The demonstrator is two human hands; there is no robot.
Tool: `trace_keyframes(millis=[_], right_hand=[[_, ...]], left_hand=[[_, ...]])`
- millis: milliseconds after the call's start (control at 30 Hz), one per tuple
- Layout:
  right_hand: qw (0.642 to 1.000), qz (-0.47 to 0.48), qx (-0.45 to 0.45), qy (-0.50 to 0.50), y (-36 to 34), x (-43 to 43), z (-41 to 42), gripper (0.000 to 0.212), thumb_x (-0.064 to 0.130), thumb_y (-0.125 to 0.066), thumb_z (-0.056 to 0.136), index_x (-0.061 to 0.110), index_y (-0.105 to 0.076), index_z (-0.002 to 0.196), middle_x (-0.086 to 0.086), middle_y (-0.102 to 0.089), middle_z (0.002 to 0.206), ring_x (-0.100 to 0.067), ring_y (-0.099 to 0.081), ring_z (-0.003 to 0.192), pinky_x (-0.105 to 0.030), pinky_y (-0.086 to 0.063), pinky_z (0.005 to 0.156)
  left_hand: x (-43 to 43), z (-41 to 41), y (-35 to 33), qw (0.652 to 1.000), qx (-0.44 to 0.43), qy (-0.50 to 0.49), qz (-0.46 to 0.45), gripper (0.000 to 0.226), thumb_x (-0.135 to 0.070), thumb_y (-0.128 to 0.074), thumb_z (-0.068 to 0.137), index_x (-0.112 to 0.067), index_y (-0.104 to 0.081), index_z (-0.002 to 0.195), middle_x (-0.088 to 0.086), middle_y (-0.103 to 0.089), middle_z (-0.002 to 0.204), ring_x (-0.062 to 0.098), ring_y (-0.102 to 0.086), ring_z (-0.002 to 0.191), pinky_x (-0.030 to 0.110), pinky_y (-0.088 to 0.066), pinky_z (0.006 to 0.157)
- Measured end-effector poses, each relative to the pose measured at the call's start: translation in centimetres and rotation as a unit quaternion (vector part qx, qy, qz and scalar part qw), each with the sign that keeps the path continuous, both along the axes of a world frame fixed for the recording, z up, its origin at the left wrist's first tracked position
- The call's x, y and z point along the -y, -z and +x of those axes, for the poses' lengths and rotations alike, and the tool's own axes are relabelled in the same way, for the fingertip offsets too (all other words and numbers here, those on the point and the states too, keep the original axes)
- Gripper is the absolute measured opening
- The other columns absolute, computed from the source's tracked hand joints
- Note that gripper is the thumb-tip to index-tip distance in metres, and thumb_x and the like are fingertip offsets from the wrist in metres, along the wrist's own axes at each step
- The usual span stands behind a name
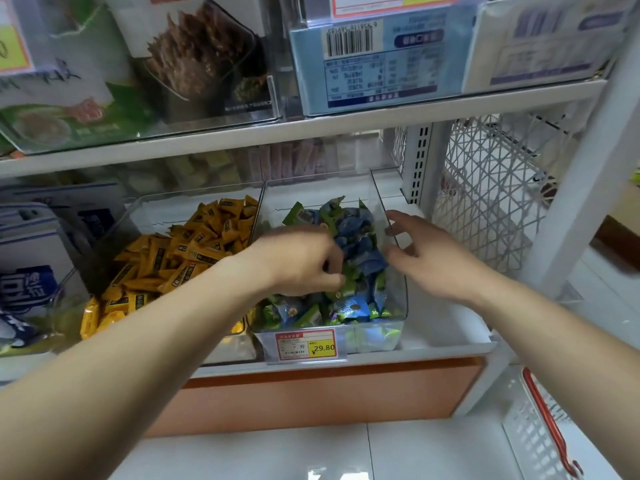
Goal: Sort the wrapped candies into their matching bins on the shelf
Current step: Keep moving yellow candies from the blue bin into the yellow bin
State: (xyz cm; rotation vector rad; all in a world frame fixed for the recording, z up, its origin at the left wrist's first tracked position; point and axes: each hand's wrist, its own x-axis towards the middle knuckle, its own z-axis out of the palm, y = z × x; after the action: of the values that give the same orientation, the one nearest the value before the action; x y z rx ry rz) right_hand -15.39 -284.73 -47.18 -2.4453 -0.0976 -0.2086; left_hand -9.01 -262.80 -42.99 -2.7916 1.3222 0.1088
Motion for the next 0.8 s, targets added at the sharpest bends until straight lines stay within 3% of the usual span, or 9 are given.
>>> trace_keyframes(millis=[67, 133, 233, 367, 500, 600, 700, 800], right_hand=[[1.000, -0.001, 0.003, 0.000, 0.2, 0.0, 0.1, 0.060, 0.041, -0.049, 0.095, 0.032, -0.029, 0.151, 0.005, -0.053, 0.135, -0.012, -0.058, 0.093, -0.029, -0.040, 0.079], [1.000, -0.003, 0.006, -0.001, 0.3, 0.0, 0.3, 0.057, 0.040, -0.049, 0.094, 0.031, -0.033, 0.148, 0.004, -0.054, 0.133, -0.011, -0.057, 0.092, -0.028, -0.040, 0.077], [1.000, 0.003, 0.016, 0.000, 0.3, 0.3, 0.6, 0.048, 0.035, -0.050, 0.094, 0.030, -0.040, 0.141, 0.003, -0.056, 0.129, -0.001, -0.053, 0.083, -0.023, -0.037, 0.070], [1.000, 0.002, 0.004, 0.000, 0.5, 0.6, 0.7, 0.054, 0.037, -0.048, 0.093, 0.033, -0.035, 0.145, 0.006, -0.054, 0.131, 0.005, -0.049, 0.078, -0.017, -0.036, 0.068], [1.000, 0.012, -0.001, -0.001, 0.6, 0.7, 0.6, 0.053, 0.039, -0.047, 0.093, 0.035, -0.034, 0.145, 0.008, -0.055, 0.128, 0.005, -0.049, 0.068, -0.015, -0.034, 0.060], [1.000, 0.002, -0.006, 0.003, 0.5, 0.5, 0.5, 0.054, 0.040, -0.047, 0.093, 0.036, -0.032, 0.145, 0.008, -0.055, 0.129, 0.004, -0.049, 0.070, -0.025, -0.038, 0.065], [1.000, 0.006, -0.008, 0.007, 0.6, 0.1, 0.6, 0.057, 0.039, -0.047, 0.093, 0.033, -0.031, 0.146, 0.006, -0.055, 0.129, 0.003, -0.048, 0.072, -0.025, -0.037, 0.065], [1.000, 0.024, -0.008, 0.009, 0.8, -0.1, 0.7, 0.058, 0.038, -0.049, 0.093, 0.033, -0.031, 0.149, 0.006, -0.055, 0.128, -0.003, -0.051, 0.075, -0.020, -0.036, 0.064]], left_hand=[[1.6, -0.6, 1.1, 0.992, 0.007, 0.005, -0.123, 0.022, -0.050, -0.062, 0.085, -0.031, -0.067, 0.094, -0.010, -0.063, 0.100, 0.012, -0.060, 0.088, 0.037, -0.055, 0.076], [3.0, -1.2, 2.7, 0.982, -0.054, 0.009, -0.182, 0.041, -0.052, -0.066, 0.083, -0.030, -0.062, 0.118, -0.008, -0.060, 0.120, 0.013, -0.057, 0.105, 0.036, -0.052, 0.087], [3.7, -1.4, 5.3, 0.986, -0.090, 0.005, -0.142, 0.059, -0.056, -0.068, 0.081, -0.032, -0.053, 0.133, -0.011, -0.049, 0.142, 0.015, -0.050, 0.124, 0.035, -0.048, 0.095], [2.7, -0.7, 5.3, 0.996, -0.019, 0.053, -0.069, 0.035, -0.048, -0.069, 0.080, -0.034, -0.065, 0.112, -0.015, -0.060, 0.124, 0.015, -0.057, 0.107, 0.035, -0.051, 0.085], [-0.1, 0.5, 3.1, 0.997, -0.059, 0.043, 0.016, 0.032, -0.051, -0.067, 0.086, -0.028, -0.070, 0.108, -0.008, -0.066, 0.108, 0.015, -0.059, 0.098, 0.037, -0.052, 0.083], [-1.6, 0.8, 2.2, 0.995, -0.083, 0.025, 0.044, 0.034, -0.053, -0.064, 0.088, -0.030, -0.069, 0.113, -0.008, -0.067, 0.113, 0.015, -0.060, 0.102, 0.038, -0.051, 0.087], [-1.6, 0.7, 1.2, 0.989, -0.126, 0.006, 0.072, 0.034, -0.052, -0.067, 0.086, -0.036, -0.068, 0.117, -0.012, -0.066, 0.120, 0.012, -0.060, 0.107, 0.037, -0.051, 0.091], [-0.5, 0.7, 0.4, 0.983, -0.181, -0.031, 0.006, 0.030, -0.051, -0.065, 0.087, -0.035, -0.070, 0.112, -0.014, -0.068, 0.115, 0.008, -0.062, 0.101, 0.036, -0.052, 0.092]])
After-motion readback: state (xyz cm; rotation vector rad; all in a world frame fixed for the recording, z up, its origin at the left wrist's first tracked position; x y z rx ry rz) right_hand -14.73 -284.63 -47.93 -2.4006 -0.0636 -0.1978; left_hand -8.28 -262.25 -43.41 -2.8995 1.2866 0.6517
